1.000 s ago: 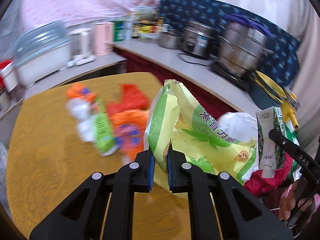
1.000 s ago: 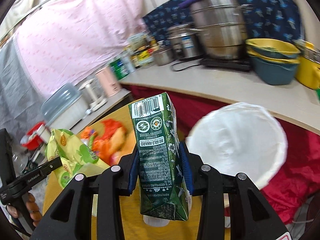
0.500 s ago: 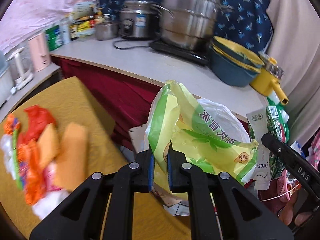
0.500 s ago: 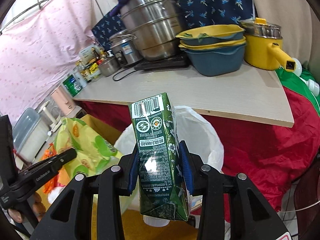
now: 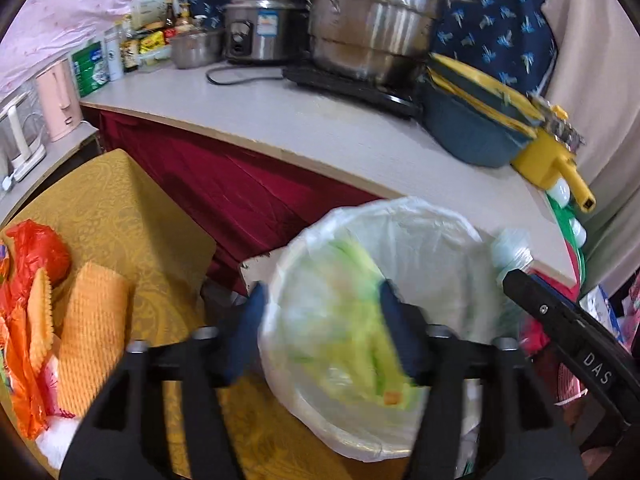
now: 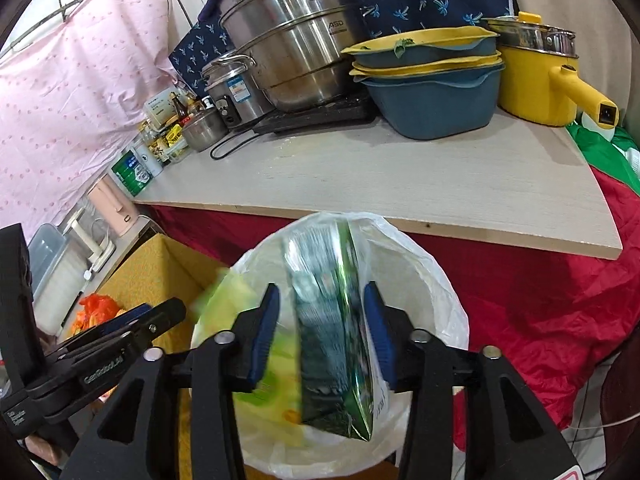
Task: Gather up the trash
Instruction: 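Drop the toothpaste box and snack bag into the white bin, opening both grippers, then grasp the orange bag with the right gripper while the left grasps the green box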
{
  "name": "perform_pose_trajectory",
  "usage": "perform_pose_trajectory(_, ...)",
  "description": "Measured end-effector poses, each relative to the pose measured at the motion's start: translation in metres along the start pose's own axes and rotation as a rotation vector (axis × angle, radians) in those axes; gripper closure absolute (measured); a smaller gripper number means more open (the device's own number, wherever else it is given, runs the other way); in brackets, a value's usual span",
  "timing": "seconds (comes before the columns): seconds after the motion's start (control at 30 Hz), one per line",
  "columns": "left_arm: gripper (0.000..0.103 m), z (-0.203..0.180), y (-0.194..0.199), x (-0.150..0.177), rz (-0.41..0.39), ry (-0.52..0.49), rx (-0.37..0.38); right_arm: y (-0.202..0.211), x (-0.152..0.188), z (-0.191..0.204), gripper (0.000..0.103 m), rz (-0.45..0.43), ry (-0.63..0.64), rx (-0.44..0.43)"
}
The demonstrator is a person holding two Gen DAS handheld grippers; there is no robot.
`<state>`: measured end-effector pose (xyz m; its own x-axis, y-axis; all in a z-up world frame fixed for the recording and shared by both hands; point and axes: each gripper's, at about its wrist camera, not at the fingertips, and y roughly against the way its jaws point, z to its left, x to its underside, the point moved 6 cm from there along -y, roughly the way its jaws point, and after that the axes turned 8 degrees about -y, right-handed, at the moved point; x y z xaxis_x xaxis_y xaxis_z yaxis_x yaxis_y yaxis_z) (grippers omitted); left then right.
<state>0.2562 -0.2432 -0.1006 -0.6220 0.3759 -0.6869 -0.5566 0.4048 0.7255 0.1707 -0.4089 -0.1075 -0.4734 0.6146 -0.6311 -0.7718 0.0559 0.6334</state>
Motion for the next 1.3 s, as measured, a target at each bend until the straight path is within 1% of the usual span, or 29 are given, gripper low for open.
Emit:
perform_pose_trajectory(0.03,0.037,0.003,0.005,-0.001,-0.015,0.001,-0.002,0.002,-0.002,0.003,0.050,-0.012,0.000,-0.003)
perform_pose_trajectory(0.07,0.036,0.006,0.008,-0.003,-0.021,0.002,-0.007,0.005,-0.004,0.006,0.049,-0.024,0.001,-0.008)
perform_pose_trajectory(0.27,0.035,0.028,0.037,-0.007,-0.058,0.041,-0.025,0.023,-0.010,0.024,0.047,-0.055,0.015,-0.030)
perform_pose_trajectory(0.4,0.033,0.044,0.061,-0.004,-0.084,0.062,-0.050,0.037,-0.007,0.038,0.045,-0.066,0.025,-0.050)
perform_pose_trajectory(0.53,0.030,0.066,0.087,0.005,-0.103,0.100,-0.084,0.049,0.003,0.063,0.044,-0.062,0.059,-0.080)
perform_pose_trajectory(0.6,0.029,0.079,0.100,0.014,-0.107,0.120,-0.101,0.053,0.010,0.078,0.044,-0.056,0.082,-0.092)
perform_pose_trajectory(0.67,0.027,0.094,0.113,0.024,-0.110,0.139,-0.128,0.057,0.021,0.095,0.043,-0.044,0.106,-0.114)
perform_pose_trajectory(0.73,0.019,0.107,0.124,0.034,-0.108,0.160,-0.147,0.058,0.031,0.111,0.042,-0.028,0.123,-0.135)
perform_pose_trajectory(0.77,0.019,0.119,0.131,0.042,-0.105,0.180,-0.160,0.058,0.037,0.120,0.042,-0.018,0.133,-0.147)
perform_pose_trajectory(0.83,0.019,0.133,0.139,0.052,-0.099,0.203,-0.177,0.058,0.048,0.136,0.042,0.001,0.151,-0.167)
perform_pose_trajectory(1.13,0.019,0.219,0.175,0.116,-0.051,0.352,-0.270,0.046,0.106,0.210,0.042,0.113,0.236,-0.257)
perform_pose_trajectory(1.3,0.019,0.253,0.187,0.146,-0.032,0.418,-0.305,0.032,0.137,0.252,0.042,0.169,0.289,-0.291)
